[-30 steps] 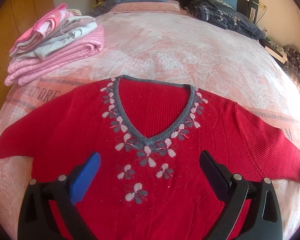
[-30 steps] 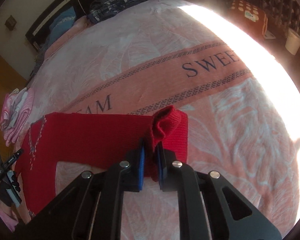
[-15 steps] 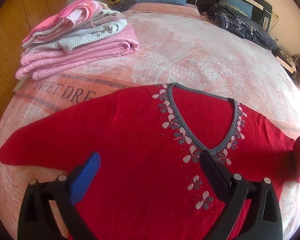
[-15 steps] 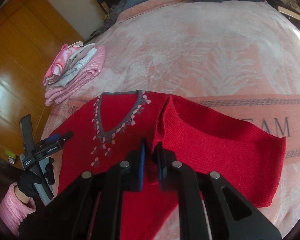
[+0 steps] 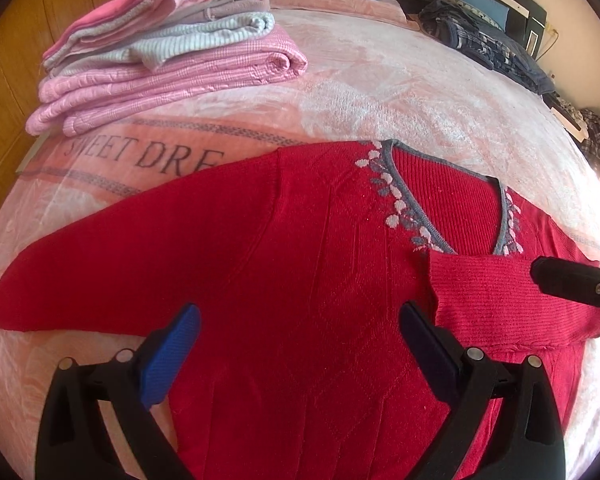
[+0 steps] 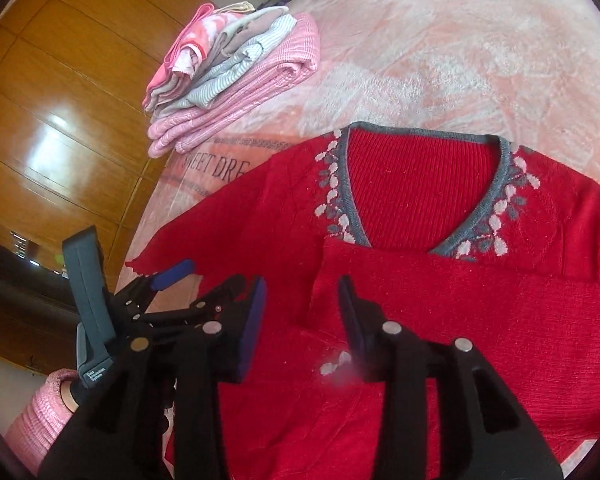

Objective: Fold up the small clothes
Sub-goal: 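Carry the gripped sleeve with the right tool across the sweater body, then lay the sleeve flat across the chest and open the right tool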

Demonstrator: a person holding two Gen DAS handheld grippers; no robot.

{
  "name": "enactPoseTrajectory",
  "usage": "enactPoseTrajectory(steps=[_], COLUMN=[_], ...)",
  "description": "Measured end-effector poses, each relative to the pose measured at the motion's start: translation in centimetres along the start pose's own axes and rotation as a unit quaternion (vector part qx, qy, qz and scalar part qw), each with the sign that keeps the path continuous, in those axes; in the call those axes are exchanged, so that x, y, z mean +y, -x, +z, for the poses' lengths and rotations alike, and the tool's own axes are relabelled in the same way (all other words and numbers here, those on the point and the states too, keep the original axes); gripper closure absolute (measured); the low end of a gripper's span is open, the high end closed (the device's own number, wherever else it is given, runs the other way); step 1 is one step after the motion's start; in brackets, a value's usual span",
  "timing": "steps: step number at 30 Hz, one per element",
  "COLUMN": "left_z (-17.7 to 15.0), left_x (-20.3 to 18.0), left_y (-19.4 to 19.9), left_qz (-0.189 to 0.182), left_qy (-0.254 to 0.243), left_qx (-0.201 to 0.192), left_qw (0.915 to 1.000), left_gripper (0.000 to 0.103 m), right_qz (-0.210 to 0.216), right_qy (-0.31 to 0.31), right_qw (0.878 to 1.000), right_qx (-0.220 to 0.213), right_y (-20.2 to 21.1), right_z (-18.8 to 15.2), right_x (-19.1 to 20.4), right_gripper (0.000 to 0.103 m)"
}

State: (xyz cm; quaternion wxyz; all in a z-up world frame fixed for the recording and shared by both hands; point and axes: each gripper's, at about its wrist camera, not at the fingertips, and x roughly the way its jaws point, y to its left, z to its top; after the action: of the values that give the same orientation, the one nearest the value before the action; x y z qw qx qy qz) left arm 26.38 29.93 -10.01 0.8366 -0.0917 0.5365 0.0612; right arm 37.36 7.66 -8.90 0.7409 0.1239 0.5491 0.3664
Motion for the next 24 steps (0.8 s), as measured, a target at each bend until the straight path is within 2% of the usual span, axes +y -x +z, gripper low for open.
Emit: enactPoseTrajectory(steps=[2, 5, 9, 17, 19, 22, 23, 24], left_z=[-0.2, -0.1, -0.2, -0.3, -0.5, -0.2, 0.0, 0.2], left_x=[-0.5, -2.0, -4.9, -9.8, -10.9, -11.9, -12.1, -12.2], left_y=[-0.5, -1.3, -2.3, -4.5, -4.7, -4.3, -4.1, -3.8], left_qz=[-0.008, -0.029, -0.053, -0.082, -0.064, -0.04, -0.033, -0.018], left_qy=[0.0, -0.002, -0.016, -0.035, -0.042, -0.048, -0.049, -0.048], left_qx=[0.006, 0.02, 0.033, 0.059, 0.056, 0.044, 0.039, 0.034], left_qw=[1.0, 0.9994, 0.9979, 0.9942, 0.9955, 0.9971, 0.9975, 0.9981], left_gripper=[0.004, 0.004, 0.004, 0.005, 0.012, 0.049, 0.066, 0.075], right_qz=[0.005, -0.03, -0.054, -0.091, -0.096, -0.104, -0.107, -0.109], right_qy=[-0.008, -0.021, -0.07, -0.119, -0.126, -0.138, -0.142, -0.146], right_qw=[1.0, 0.998, 0.994, 0.985, 0.984, 0.981, 0.98, 0.979], right_qx=[-0.019, -0.044, -0.071, -0.082, -0.085, -0.09, -0.091, -0.093], right_y=[1.8, 4.7, 8.5, 13.5, 14.5, 15.8, 16.2, 16.6], right_z=[0.0, -0.3, -2.0, -6.9, -7.9, -9.2, -9.7, -10.0], right_x=[-0.8, -3.1, -8.1, -14.8, -15.8, -17.0, -17.5, -17.9], right_gripper=[0.061, 0.061, 0.061, 0.061, 0.061, 0.06, 0.06, 0.059])
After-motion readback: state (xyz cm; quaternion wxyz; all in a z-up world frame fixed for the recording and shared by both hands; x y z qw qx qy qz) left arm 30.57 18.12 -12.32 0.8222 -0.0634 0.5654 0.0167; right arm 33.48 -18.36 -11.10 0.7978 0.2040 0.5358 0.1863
